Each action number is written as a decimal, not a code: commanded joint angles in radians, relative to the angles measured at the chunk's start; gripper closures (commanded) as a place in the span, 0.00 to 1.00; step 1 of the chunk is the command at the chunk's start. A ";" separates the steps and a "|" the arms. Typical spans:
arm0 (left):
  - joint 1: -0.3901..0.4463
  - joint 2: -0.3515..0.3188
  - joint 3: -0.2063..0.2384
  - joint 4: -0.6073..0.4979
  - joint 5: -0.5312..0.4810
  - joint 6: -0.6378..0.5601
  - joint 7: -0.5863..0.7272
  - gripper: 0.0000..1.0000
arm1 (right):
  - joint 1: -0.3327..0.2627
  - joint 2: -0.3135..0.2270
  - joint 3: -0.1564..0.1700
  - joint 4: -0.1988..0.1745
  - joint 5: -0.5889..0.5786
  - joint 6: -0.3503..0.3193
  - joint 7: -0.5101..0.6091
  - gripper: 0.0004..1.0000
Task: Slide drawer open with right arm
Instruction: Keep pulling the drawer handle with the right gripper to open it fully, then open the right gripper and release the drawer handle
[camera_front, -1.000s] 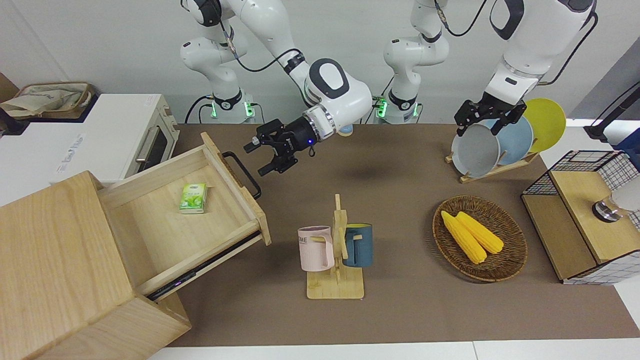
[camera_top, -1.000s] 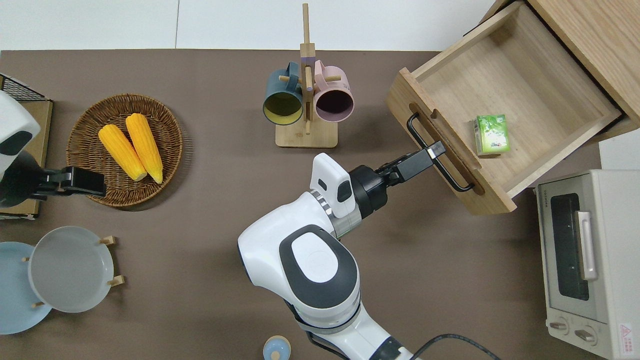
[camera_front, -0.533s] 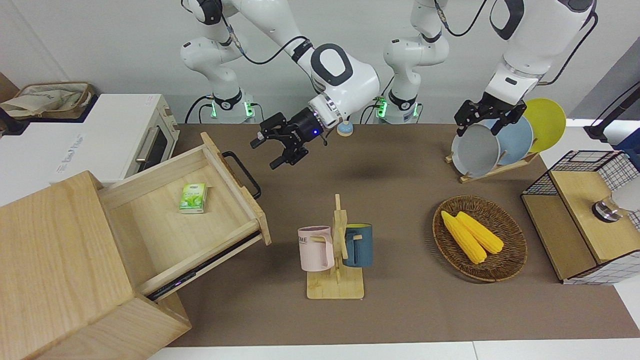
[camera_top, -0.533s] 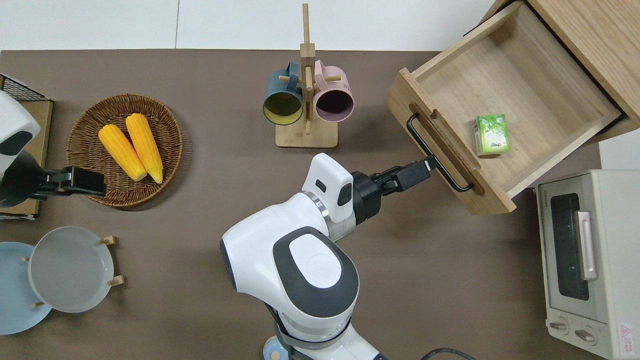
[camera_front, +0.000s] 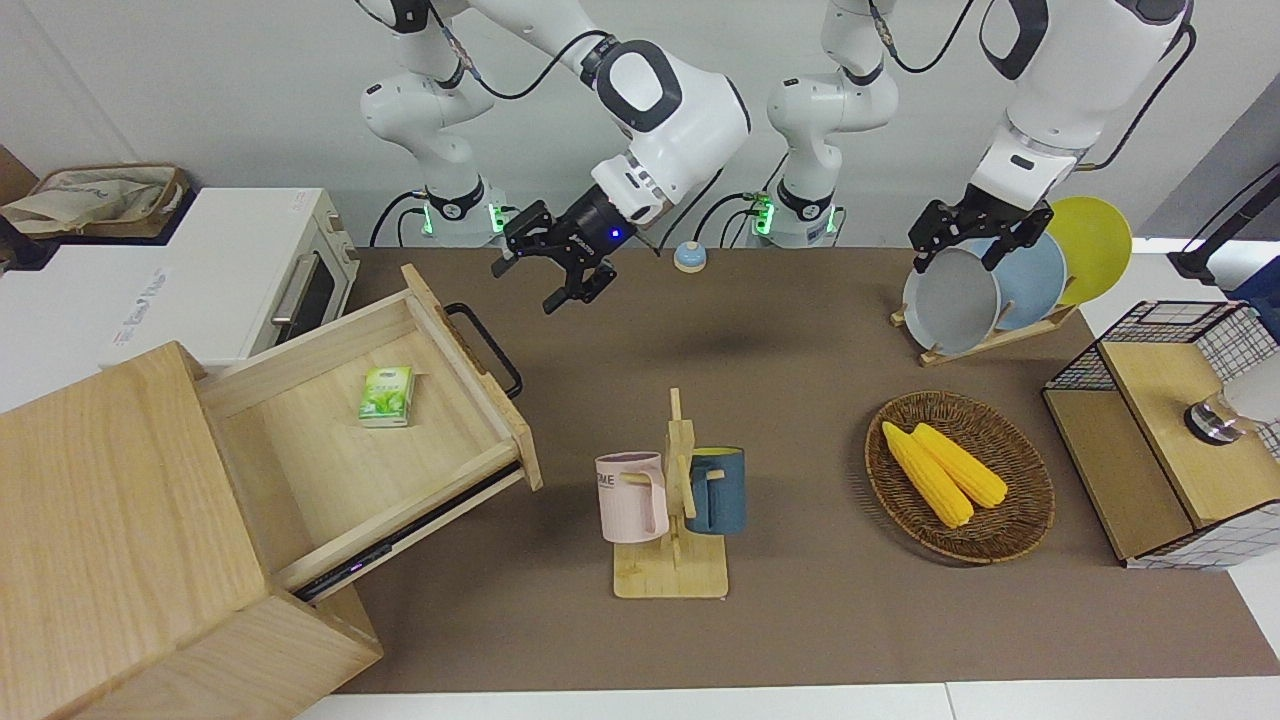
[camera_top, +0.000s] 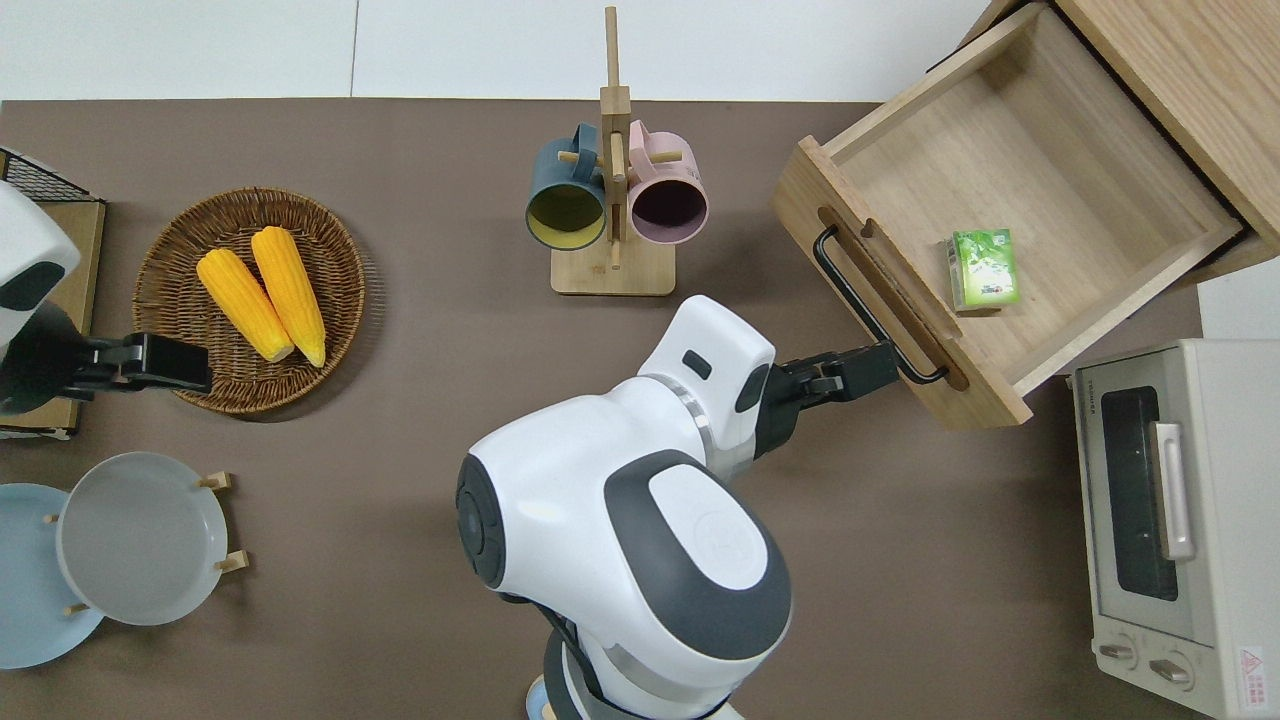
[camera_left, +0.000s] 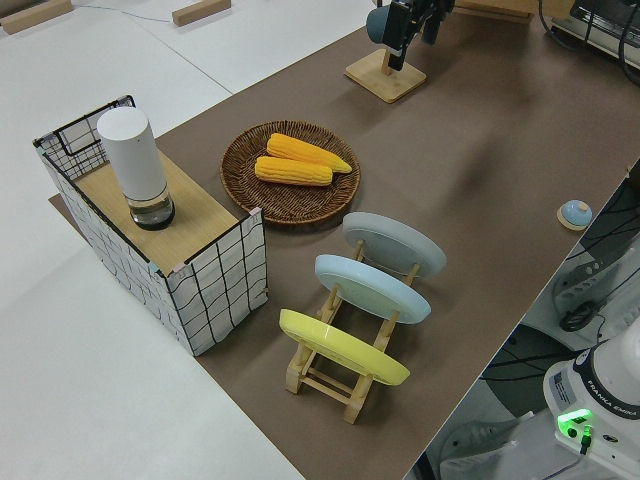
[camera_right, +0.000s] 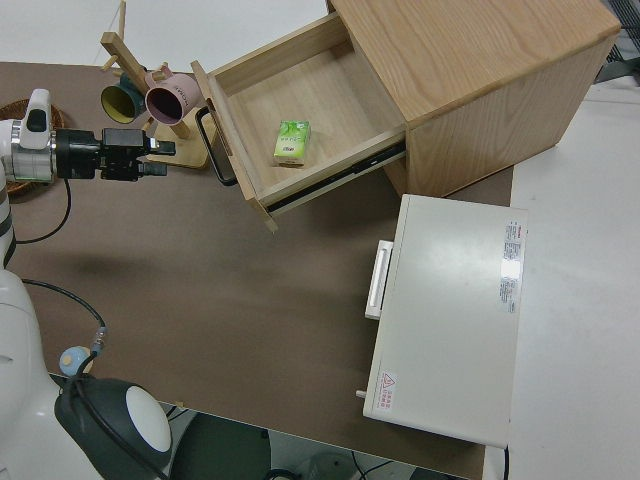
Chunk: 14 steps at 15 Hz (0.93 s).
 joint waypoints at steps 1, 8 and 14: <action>-0.005 -0.010 0.005 -0.005 0.011 -0.012 0.007 0.00 | -0.066 -0.081 -0.005 -0.005 0.118 0.048 -0.098 0.01; -0.005 -0.010 0.005 -0.005 0.011 -0.012 0.007 0.00 | -0.150 -0.147 -0.038 0.077 0.345 0.046 -0.191 0.02; -0.005 -0.010 0.005 -0.005 0.011 -0.013 0.007 0.00 | -0.238 -0.210 -0.123 0.091 0.556 0.049 -0.281 0.02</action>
